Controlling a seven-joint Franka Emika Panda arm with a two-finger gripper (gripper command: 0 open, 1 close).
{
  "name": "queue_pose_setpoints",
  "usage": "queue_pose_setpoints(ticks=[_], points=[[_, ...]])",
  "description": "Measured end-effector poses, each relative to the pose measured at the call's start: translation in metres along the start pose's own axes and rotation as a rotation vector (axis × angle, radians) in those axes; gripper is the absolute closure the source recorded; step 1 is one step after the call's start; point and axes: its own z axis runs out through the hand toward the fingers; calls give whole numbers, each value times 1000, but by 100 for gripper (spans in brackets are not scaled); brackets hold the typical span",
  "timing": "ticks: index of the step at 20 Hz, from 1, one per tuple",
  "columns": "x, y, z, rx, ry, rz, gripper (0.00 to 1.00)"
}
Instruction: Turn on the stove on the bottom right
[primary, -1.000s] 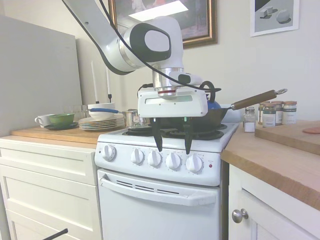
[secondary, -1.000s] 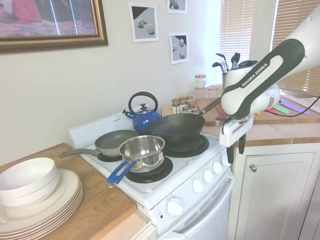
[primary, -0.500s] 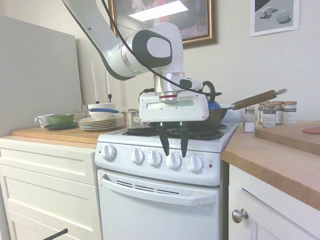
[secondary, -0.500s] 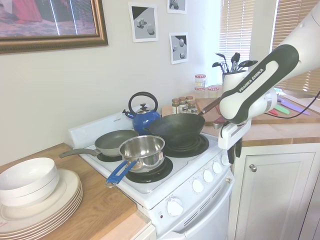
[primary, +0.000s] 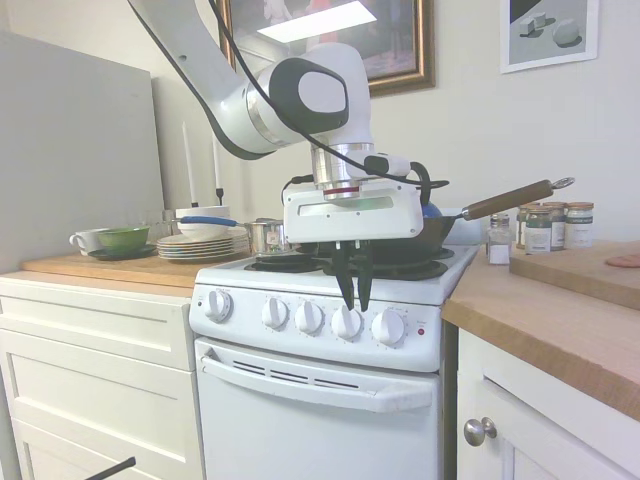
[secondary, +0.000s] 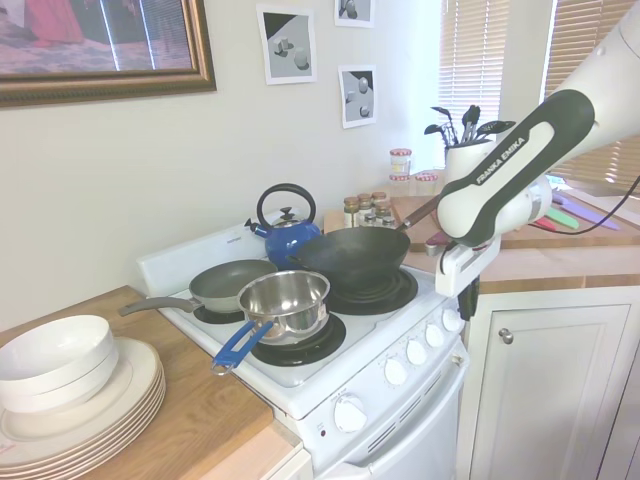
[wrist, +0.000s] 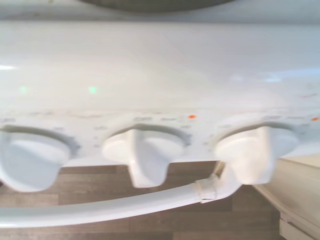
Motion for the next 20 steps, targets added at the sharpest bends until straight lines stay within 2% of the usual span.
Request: queue_pose_setpoints(ticks=[8, 20], points=[[21, 5, 5, -6, 18, 24, 100], [38, 1, 26, -16, 10, 24, 100]])
